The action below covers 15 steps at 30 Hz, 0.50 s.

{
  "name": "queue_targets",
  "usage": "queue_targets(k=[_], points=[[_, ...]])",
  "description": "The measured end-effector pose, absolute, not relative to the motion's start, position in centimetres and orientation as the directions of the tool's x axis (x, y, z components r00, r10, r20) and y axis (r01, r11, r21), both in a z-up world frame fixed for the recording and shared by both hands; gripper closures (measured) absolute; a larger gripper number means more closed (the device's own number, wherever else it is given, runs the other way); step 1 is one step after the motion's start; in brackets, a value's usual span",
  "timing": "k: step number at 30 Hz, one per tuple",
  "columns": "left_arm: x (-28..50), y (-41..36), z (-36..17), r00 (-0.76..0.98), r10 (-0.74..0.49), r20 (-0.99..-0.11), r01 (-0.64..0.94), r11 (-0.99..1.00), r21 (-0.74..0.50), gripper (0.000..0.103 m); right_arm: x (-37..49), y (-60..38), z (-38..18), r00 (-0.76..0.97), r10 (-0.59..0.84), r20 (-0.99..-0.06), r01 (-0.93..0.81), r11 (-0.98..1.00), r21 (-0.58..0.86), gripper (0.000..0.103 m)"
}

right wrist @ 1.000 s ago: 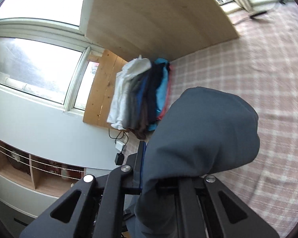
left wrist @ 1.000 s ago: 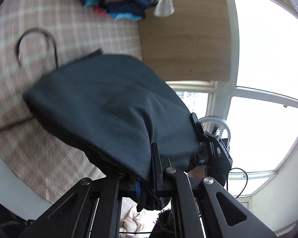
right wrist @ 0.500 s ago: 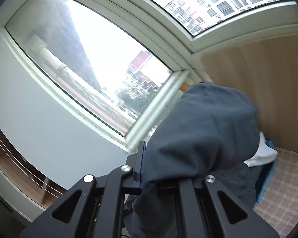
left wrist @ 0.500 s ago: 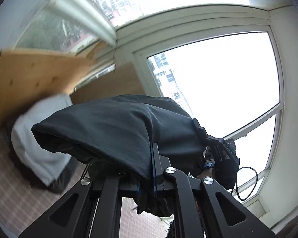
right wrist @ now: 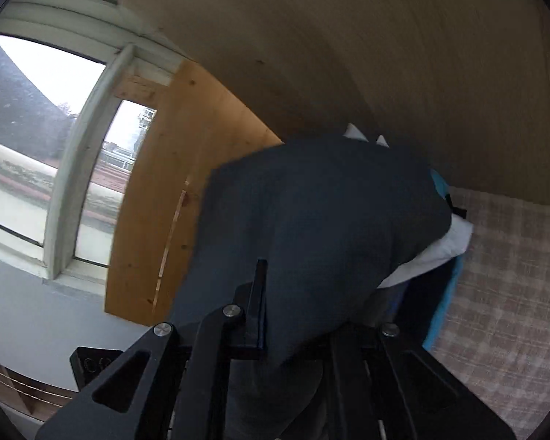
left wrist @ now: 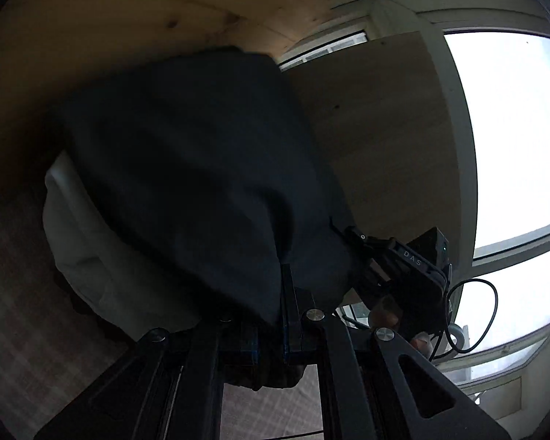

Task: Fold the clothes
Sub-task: 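Lift the sweatpants bundle with both grippers and carry it toward the clothes stack, then lower the sweatpants onto the folded clothes stack with both grippers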

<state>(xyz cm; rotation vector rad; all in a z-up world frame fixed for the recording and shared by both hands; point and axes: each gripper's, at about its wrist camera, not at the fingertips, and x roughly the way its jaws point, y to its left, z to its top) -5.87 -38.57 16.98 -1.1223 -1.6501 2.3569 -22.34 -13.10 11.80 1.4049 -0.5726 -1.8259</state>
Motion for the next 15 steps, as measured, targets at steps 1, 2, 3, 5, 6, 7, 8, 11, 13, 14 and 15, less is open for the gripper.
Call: queue_targets(k=[1,2,3,5,6,7,8,11,13,14,15], points=[[-6.1,-38.4,17.2,-0.740,0.417,-0.529,0.336,-0.452,-0.826,0.096,-22.5,-12.3,11.2,-0.120,-0.791,-0.601,0.293,-0.606,0.739,0.090],[-6.4,-38.3,17.4,-0.745,0.404,-0.531,0.324,-0.477,-0.817,0.096,-22.5,-11.6,11.0,-0.128,-0.799,-0.588,0.301,-0.596,0.745,0.090],[-6.7,-38.2,17.9,-0.749,0.393,-0.534,0.310,-0.504,-0.806,0.096,-22.1,-10.7,11.6,-0.151,-0.801,-0.580,0.313,-0.595,0.740,0.084],[-7.5,-38.1,19.5,-0.753,0.373,-0.542,0.274,-0.571,-0.773,0.095,-21.5,-9.2,12.6,-0.189,-0.803,-0.565,0.328,-0.594,0.734,0.073],[-7.9,-38.1,20.1,-0.753,0.365,-0.547,0.259,-0.600,-0.757,0.095,-21.1,-8.5,12.8,-0.192,-0.807,-0.559,0.332,-0.589,0.737,0.070],[-8.4,-38.2,20.5,-0.748,0.365,-0.554,0.250,-0.619,-0.745,0.093,-20.4,-8.1,13.0,-0.190,-0.808,-0.558,0.331,-0.588,0.738,0.070],[-8.3,-38.5,20.6,-0.738,0.369,-0.564,0.244,-0.633,-0.734,0.092,-19.7,-7.8,13.3,-0.188,-0.811,-0.554,0.332,-0.583,0.741,0.070],[-6.0,-40.8,20.1,-0.705,0.385,-0.596,0.234,-0.667,-0.708,0.086,-16.8,-6.9,13.3,-0.143,-0.836,-0.530,0.333,-0.544,0.770,0.068],[-5.9,-40.5,20.0,-0.689,0.394,-0.609,0.228,-0.679,-0.698,0.081,-14.4,-6.9,13.1,-0.096,-0.858,-0.505,0.340,-0.505,0.793,0.068],[-6.3,-40.2,20.3,-0.688,0.393,-0.611,0.226,-0.684,-0.694,0.081,-13.0,-7.4,12.9,-0.074,-0.861,-0.503,0.355,-0.494,0.794,0.068],[-5.7,-40.3,20.4,-0.691,0.388,-0.610,0.223,-0.689,-0.690,0.081,-11.6,-8.0,12.8,-0.055,-0.861,-0.506,0.371,-0.488,0.790,0.068]])
